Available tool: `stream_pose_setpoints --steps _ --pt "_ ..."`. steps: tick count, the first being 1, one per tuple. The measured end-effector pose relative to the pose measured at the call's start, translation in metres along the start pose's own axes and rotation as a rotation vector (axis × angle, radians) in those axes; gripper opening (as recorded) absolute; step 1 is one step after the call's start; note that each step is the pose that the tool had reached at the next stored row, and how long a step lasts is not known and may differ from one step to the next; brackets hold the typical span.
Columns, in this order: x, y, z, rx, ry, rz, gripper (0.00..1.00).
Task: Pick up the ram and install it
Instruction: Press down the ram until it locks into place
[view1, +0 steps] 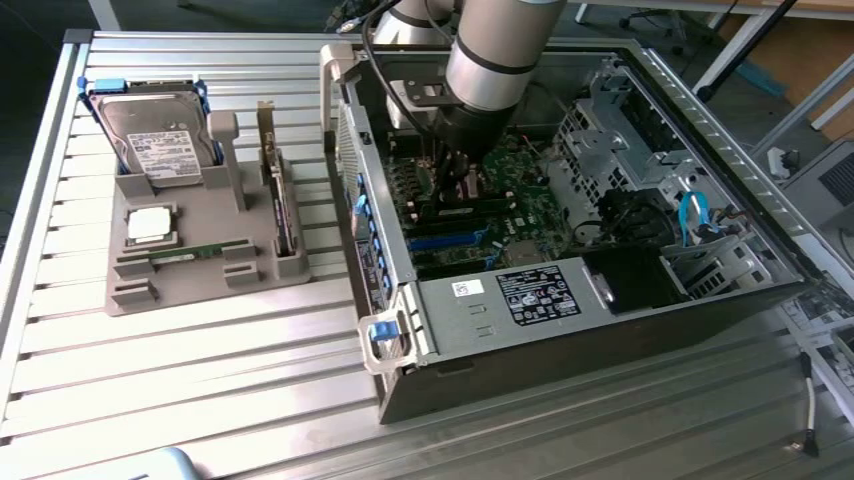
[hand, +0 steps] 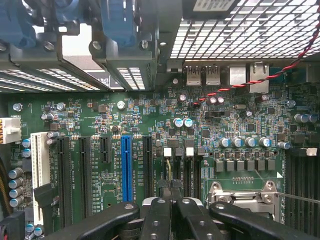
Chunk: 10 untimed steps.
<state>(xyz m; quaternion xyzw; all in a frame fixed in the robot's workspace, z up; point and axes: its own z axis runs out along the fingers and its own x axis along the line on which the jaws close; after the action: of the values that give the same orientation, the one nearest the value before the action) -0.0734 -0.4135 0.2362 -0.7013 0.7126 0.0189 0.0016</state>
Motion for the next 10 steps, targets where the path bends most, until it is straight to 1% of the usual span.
stream_pose_setpoints --steps 10 --pt "0.0013 0.0 0.0012 0.0001 -0.0002 0.0 0.11"
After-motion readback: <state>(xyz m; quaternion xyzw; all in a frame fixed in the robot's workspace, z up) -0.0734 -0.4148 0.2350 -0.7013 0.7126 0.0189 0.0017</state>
